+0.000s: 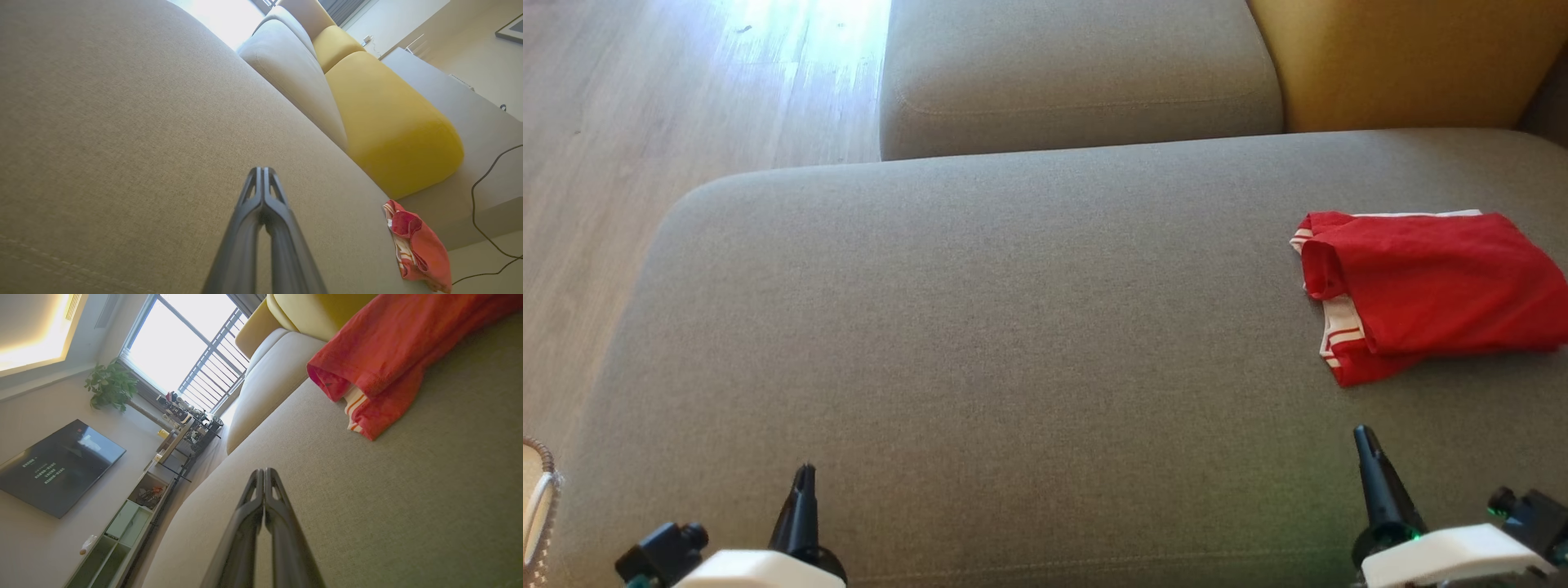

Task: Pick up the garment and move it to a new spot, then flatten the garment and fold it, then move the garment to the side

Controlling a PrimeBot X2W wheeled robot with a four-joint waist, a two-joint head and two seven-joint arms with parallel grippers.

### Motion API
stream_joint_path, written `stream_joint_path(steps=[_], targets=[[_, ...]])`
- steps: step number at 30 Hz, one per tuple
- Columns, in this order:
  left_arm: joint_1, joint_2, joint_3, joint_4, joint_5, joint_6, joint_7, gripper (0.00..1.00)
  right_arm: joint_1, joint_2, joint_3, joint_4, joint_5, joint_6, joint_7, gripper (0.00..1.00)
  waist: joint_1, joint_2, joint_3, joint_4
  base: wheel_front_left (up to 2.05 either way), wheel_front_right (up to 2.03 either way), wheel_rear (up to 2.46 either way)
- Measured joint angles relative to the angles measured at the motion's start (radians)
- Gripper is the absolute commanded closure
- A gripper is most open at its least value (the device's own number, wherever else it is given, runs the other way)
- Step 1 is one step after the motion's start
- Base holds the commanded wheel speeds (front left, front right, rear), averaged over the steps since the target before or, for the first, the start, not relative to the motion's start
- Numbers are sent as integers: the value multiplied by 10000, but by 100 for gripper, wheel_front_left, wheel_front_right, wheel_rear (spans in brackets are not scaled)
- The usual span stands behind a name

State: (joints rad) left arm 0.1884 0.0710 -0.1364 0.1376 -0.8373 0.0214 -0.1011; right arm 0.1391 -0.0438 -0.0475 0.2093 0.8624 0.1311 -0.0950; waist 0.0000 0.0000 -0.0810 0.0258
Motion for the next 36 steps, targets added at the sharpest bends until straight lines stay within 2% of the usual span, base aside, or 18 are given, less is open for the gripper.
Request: stream_joint_path(steps=[36], targets=[[-1241, -8, 899, 711, -4351, -763, 938, 100, -1093, -33, -305, 336, 4132, -2, 995, 100, 0, 0, 462, -141, 0, 0, 0]])
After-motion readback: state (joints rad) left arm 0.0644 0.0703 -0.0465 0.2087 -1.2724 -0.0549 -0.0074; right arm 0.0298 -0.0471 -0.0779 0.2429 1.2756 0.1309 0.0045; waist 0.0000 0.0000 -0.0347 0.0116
